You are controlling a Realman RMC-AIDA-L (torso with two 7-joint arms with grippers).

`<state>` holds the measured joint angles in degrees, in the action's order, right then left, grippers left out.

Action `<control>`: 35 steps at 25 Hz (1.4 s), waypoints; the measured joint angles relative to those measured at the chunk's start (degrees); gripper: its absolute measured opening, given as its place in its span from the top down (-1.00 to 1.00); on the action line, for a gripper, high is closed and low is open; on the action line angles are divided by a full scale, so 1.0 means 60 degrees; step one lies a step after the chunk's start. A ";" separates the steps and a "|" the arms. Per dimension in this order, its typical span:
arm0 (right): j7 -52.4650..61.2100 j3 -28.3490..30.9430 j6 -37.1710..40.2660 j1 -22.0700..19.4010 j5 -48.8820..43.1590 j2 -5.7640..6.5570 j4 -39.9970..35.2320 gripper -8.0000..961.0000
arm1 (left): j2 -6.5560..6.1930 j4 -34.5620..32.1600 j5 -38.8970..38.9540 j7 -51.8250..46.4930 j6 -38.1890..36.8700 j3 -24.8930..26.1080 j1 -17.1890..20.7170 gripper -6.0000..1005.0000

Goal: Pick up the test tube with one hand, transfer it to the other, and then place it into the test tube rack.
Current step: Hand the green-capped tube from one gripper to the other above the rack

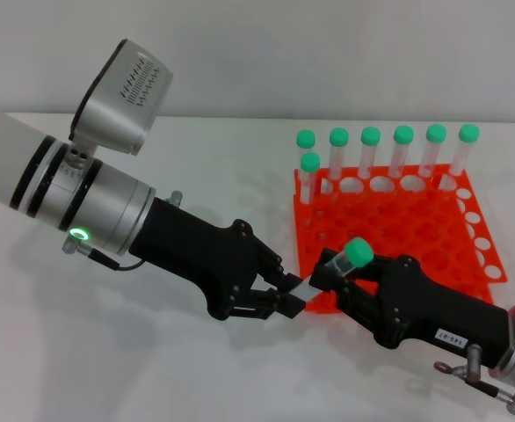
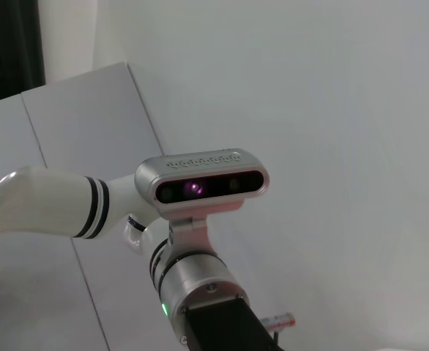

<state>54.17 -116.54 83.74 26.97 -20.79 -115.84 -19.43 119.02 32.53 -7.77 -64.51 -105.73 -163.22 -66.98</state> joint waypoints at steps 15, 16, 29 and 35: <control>-0.0298 -0.0042 -0.0009 -0.0025 0.0018 0.0009 0.0010 0.56 | 0.0008 -0.0032 -0.0008 -0.0099 0.0201 0.0000 -0.0018 0.62; -0.0297 -0.0043 -0.0009 -0.0023 0.0018 0.0012 0.0014 0.56 | 0.0009 -0.0032 -0.0009 -0.0104 0.0206 0.0000 -0.0022 0.61; -0.0230 0.0008 -0.0072 0.0050 -0.0035 0.0032 0.0074 0.56 | -0.0042 0.0194 0.0709 -0.0316 0.0147 0.0020 0.0158 0.03; -0.0307 0.0040 -0.0282 0.0168 -0.0025 0.0075 0.0082 0.56 | -0.0064 0.1810 0.2592 -0.0512 -0.0427 0.0019 0.1129 -0.22</control>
<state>52.33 -116.30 82.04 27.97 -20.94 -115.39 -18.94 118.64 43.39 7.79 -67.59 -108.29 -163.10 -60.21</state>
